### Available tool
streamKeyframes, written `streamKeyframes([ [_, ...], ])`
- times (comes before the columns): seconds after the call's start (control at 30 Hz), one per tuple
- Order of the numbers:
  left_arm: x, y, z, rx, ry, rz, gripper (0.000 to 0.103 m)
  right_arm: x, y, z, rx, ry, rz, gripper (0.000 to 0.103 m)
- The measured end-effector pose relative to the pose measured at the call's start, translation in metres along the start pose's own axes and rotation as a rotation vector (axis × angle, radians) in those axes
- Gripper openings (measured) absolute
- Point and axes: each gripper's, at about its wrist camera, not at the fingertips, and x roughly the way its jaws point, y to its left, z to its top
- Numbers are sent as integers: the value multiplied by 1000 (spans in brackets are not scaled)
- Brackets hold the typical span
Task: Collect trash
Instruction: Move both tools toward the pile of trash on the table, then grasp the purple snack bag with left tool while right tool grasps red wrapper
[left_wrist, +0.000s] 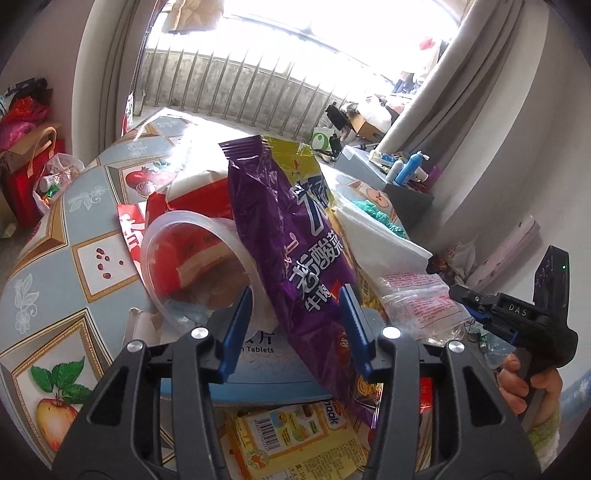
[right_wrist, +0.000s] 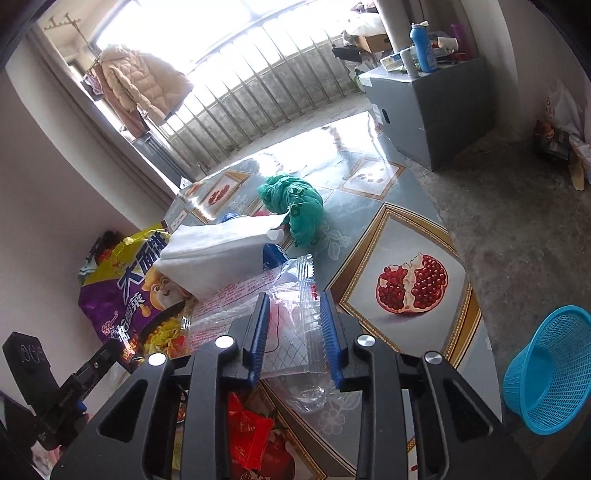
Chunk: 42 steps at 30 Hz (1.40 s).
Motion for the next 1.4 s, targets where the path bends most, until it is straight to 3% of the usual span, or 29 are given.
streamKeyframes([
  [0.17, -4, 3, 2, -20, -9, -27, 23, -12, 7, 0, -37, -23, -2, 10],
  [0.4, -18, -5, 6, 7, -67, -76, 8, -31, 14, -2, -55, -56, 65, 4],
  [0.63, -43, -22, 14, 55, -129, -113, 5, -58, 21, -2, -40, -114, 140, 3],
  [0.83, -66, -39, 16, 120, -180, -124, 5, -84, 29, -1, -54, -176, 152, 3],
  [1.03, -49, -34, 7, 109, -115, -84, 6, -86, 29, -8, -51, -170, 138, 3],
  [1.13, -35, -22, -1, 113, -71, -37, 12, -74, 28, -15, -47, -138, 127, 3],
  [1.2, -34, -16, -4, 98, -55, -28, 30, -67, 28, -16, -45, -119, 120, 3],
  [1.3, -41, -10, -9, 101, -57, -15, 49, -60, 31, -18, -54, -106, 114, 3],
  [1.4, -53, -4, -9, 127, -72, 14, 54, -56, 35, -17, -72, -107, 107, 3],
])
